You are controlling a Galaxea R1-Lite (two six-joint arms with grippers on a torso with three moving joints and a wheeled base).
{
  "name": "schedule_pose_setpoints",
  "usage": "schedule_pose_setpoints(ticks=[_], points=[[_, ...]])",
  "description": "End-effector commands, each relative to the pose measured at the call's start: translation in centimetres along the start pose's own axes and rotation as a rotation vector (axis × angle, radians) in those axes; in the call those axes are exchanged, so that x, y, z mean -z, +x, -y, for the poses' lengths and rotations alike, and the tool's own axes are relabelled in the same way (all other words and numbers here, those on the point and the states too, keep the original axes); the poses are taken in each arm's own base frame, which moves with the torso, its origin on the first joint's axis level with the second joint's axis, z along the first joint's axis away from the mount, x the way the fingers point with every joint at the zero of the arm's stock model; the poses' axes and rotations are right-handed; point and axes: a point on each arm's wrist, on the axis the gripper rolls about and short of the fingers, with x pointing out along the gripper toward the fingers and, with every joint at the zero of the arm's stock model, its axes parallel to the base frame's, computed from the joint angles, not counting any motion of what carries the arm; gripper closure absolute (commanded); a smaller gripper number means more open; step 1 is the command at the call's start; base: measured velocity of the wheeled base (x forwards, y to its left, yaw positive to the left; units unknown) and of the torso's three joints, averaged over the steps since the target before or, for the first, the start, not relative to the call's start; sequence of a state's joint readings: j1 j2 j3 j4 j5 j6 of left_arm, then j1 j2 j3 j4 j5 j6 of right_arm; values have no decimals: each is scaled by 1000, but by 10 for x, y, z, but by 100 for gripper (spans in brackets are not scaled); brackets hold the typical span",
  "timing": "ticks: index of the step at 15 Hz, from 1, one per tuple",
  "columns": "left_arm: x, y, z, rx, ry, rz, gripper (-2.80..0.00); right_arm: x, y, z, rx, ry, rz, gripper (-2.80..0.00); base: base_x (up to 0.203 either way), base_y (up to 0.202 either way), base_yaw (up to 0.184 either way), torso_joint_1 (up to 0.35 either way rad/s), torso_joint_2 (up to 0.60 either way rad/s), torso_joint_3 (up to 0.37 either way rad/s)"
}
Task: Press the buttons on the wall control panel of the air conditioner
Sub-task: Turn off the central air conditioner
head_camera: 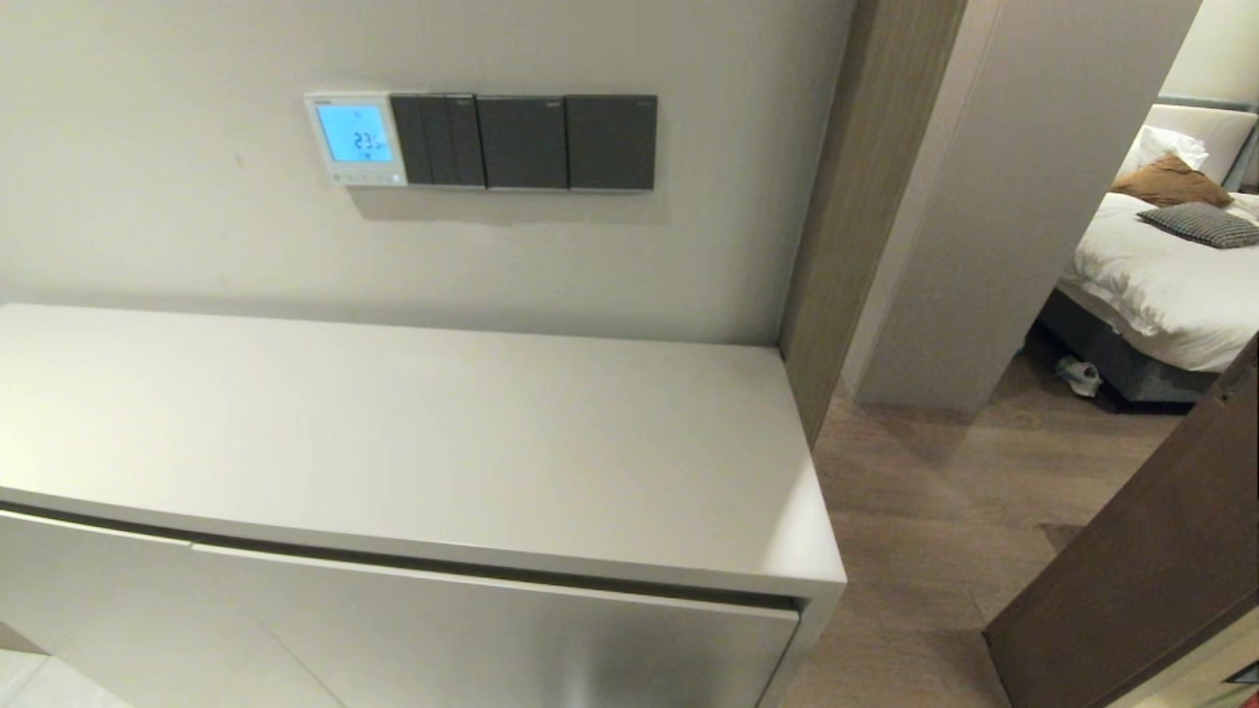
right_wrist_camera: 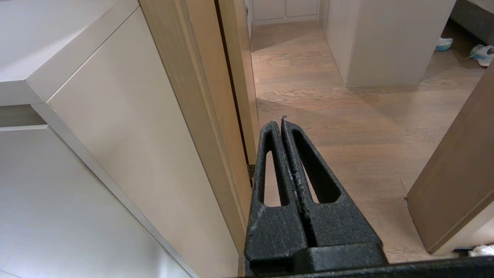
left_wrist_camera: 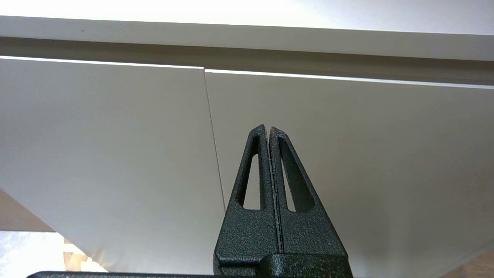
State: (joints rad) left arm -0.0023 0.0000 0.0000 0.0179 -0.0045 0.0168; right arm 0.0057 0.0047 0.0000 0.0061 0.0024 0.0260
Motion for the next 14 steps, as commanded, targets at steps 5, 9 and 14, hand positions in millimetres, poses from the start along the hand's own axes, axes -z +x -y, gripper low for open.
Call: schedule_pose_setpoints(ticks=[5, 9, 14], points=[[0, 0, 0, 0, -1, -2, 0, 0, 0, 0, -1, 0, -3, 0, 0, 0, 0, 0, 0, 0], [0, 0, 0, 1, 0, -2, 0, 0, 0, 0, 0, 0, -3, 0, 0, 0, 0, 0, 0, 0], [0, 0, 0, 0, 3, -2, 0, 0, 0, 0, -1, 0, -3, 0, 0, 0, 0, 0, 0, 0]])
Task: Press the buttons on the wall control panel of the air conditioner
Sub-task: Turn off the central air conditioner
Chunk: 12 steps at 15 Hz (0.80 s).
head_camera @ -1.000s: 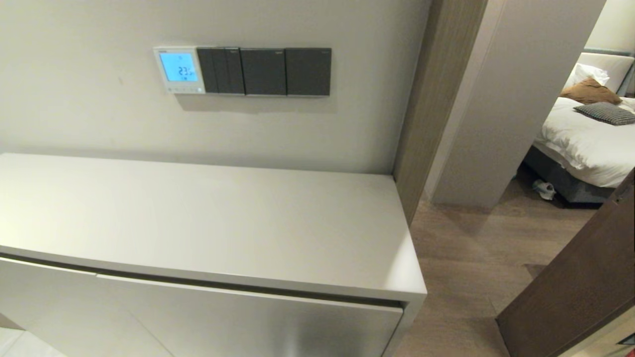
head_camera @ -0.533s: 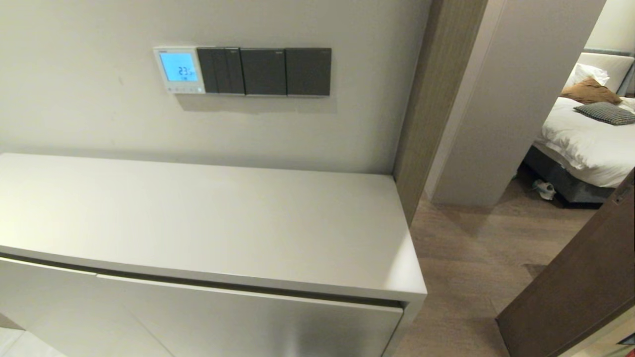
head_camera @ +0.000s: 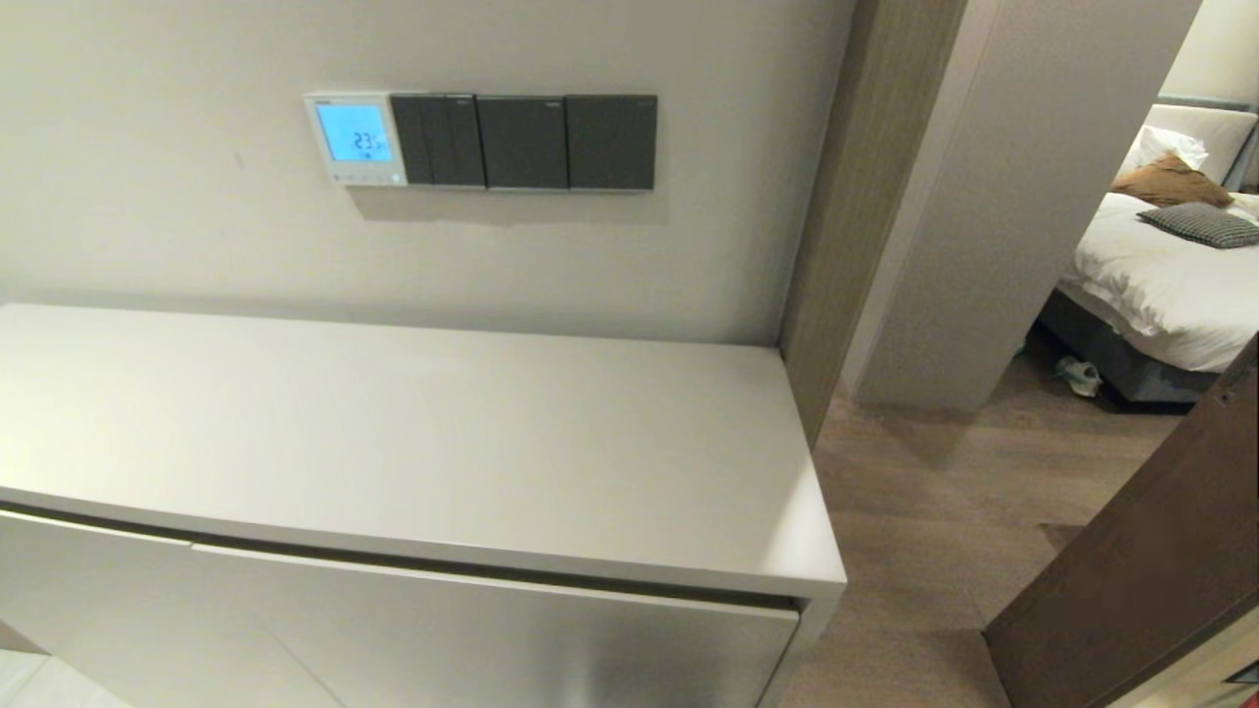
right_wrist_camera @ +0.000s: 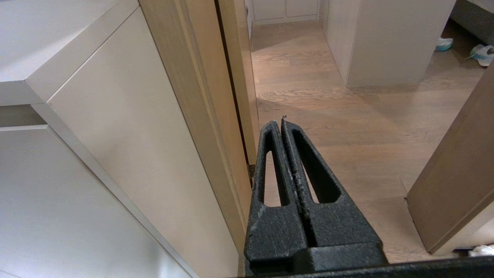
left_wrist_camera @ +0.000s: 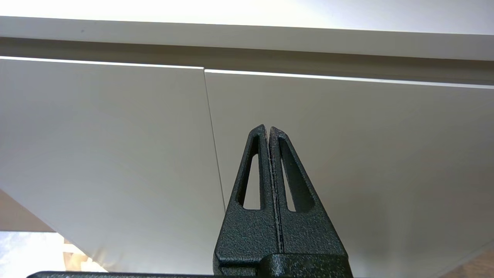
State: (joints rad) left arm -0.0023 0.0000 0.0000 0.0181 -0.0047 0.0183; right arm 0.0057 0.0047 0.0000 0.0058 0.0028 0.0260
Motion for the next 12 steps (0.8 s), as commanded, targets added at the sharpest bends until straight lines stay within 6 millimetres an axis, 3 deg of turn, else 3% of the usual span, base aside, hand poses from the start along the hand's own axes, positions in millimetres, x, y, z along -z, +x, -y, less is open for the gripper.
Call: schedule_pose_setpoints(ticks=[1, 12], points=[[0, 0, 0, 1, 2, -2, 0, 0, 0, 0, -1, 0, -3, 0, 0, 0, 0, 0, 0, 0], [0, 0, 0, -1, 3, -1, 0, 0, 0, 0, -1, 0, -3, 0, 0, 0, 0, 0, 0, 0]])
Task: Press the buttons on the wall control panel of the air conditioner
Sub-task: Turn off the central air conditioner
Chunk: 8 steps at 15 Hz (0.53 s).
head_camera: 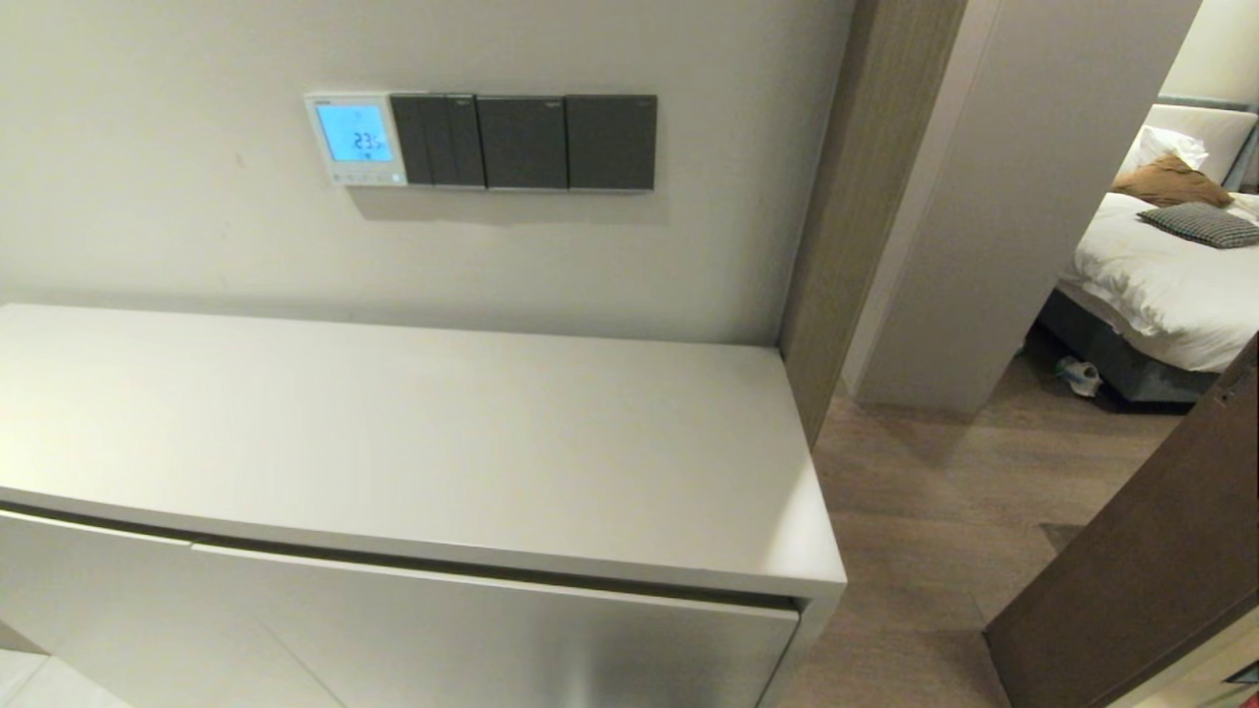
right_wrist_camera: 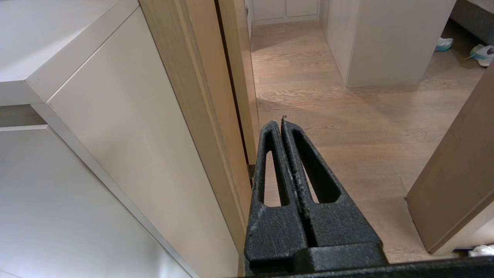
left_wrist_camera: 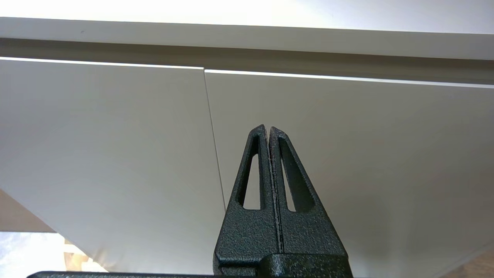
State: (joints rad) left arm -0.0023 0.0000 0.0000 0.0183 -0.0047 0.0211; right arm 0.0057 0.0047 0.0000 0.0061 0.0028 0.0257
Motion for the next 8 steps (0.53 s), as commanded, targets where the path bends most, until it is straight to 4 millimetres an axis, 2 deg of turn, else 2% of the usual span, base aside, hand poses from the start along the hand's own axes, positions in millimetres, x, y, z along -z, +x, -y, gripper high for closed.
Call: schedule_pose_setpoints(ticks=[1, 3, 8], points=[[0, 0, 0, 1, 0, -2, 0, 0, 0, 0, -1, 0, -3, 0, 0, 0, 0, 0, 0, 0], [-4, 0, 0, -1, 2, 22, 0, 0, 0, 0, 1, 0, -3, 0, 0, 0, 0, 0, 0, 0], [-32, -7, 0, 4, 4, 110, 0, 0, 0, 0, -1, 0, -3, 0, 0, 0, 0, 0, 0, 0]])
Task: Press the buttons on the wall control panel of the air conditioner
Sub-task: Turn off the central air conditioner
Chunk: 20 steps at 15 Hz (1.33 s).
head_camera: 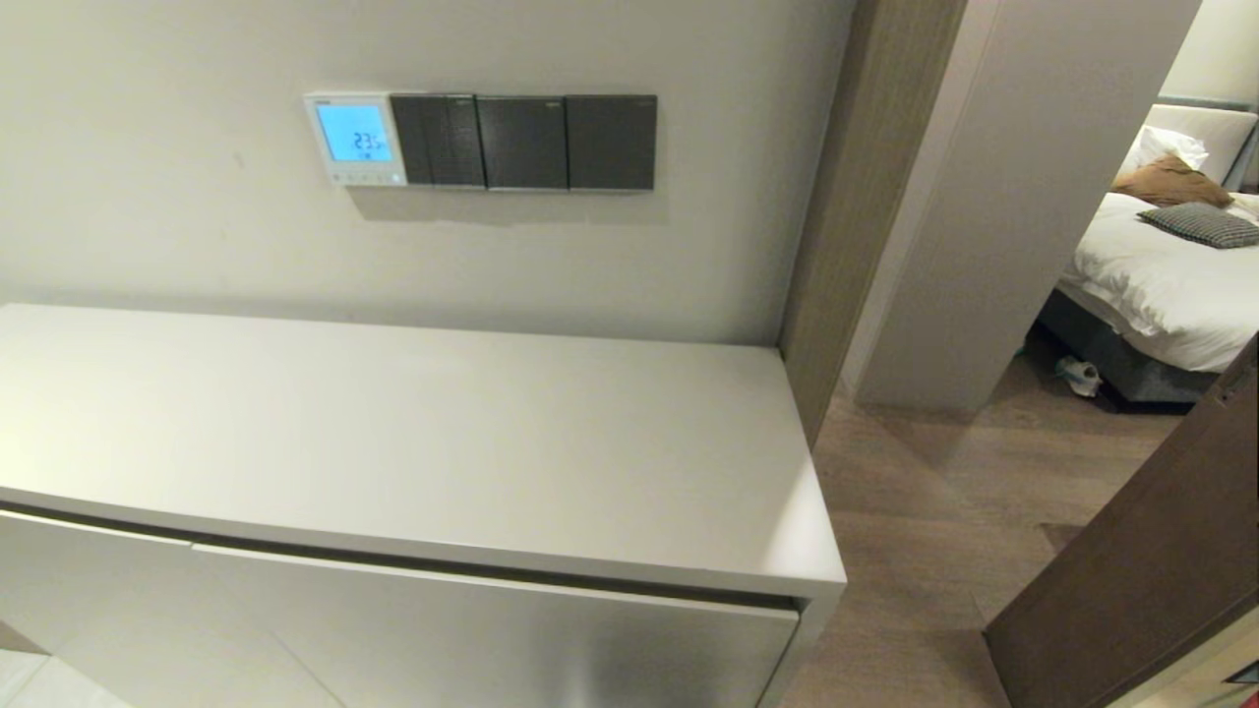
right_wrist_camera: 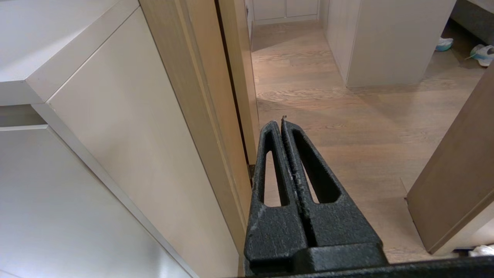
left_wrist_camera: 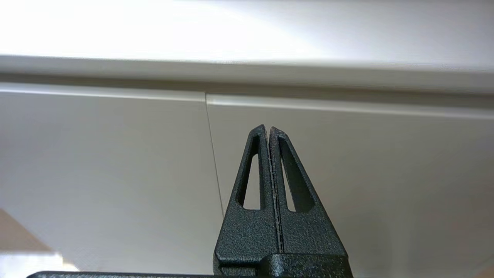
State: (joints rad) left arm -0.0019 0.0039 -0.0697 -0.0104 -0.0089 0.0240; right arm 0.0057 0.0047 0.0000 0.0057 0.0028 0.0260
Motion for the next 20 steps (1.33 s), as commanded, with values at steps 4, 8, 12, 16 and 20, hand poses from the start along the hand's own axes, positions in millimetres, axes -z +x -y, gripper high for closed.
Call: schedule_pose_setpoints(ticks=[4, 8, 12, 16, 20], points=[[-48, 12, -1, 28, -6, 7, 0, 0, 0, 0, -1, 0, -3, 0, 0, 0, 0, 0, 0, 0], [-106, 54, -1, 84, -46, -18, 0, 0, 0, 0, -1, 0, -3, 0, 0, 0, 0, 0, 0, 0], [-167, 113, 1, 236, -118, -41, 0, 0, 0, 0, -1, 0, -3, 0, 0, 0, 0, 0, 0, 0], [-196, 180, 8, 365, -189, -99, 0, 0, 0, 0, -1, 0, -3, 0, 0, 0, 0, 0, 0, 0], [-203, 241, 30, 472, -223, -158, 0, 0, 0, 0, -1, 0, -3, 0, 0, 0, 0, 0, 0, 0]])
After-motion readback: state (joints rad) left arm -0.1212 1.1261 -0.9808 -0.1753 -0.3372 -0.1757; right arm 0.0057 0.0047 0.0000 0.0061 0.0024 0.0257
